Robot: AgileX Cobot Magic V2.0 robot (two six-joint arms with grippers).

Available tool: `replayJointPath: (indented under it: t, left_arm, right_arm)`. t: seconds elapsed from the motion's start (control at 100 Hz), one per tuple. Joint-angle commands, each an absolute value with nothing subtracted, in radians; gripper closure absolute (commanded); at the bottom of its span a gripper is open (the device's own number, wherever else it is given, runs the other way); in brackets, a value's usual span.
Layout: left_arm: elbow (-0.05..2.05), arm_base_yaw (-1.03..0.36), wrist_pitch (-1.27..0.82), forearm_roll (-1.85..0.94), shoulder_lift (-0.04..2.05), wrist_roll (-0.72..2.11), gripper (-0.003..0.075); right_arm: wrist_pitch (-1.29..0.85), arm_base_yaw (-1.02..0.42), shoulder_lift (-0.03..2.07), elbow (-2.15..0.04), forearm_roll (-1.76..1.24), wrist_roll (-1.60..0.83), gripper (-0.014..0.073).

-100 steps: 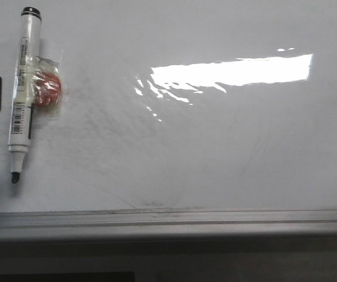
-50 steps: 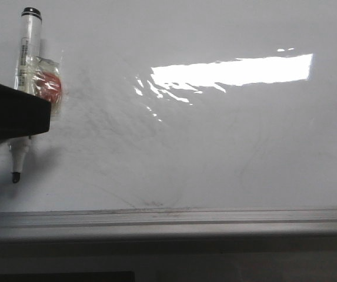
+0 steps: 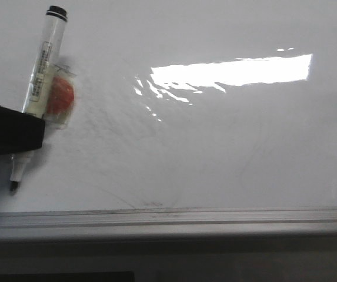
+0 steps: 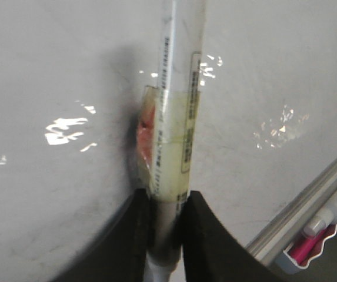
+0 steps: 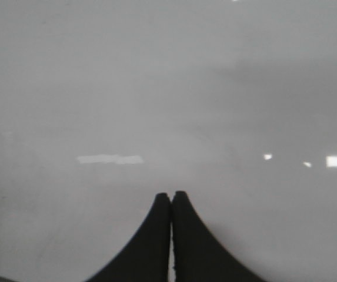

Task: Write number 9 on whiteboard

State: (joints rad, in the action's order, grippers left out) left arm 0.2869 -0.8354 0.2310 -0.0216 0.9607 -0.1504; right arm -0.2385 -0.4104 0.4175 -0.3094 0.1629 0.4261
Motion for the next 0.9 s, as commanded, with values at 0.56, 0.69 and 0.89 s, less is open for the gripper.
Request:
replayJointPath:
  t: [0.56,0.69,0.89]
  left_arm:
    - [0.377,-0.835,0.262,0.594,0.952,-0.157,0.0741]
    - [0.377,-0.835,0.255,0.616,0.952,-0.157,0.0741]
    - [0.377,-0.835,0.255,0.616,0.952,-0.157,0.0741]
  right_arm:
    - [-0.344,-0.900,0.896,-0.761,0.241,0.411,0.0251]
    - [-0.350,-0.963,0.987,-0.830,0.241,0.411,0.0251]
    - [-0.362,-0.977,1.104,-0.931,0.201,0.411,0.0251]
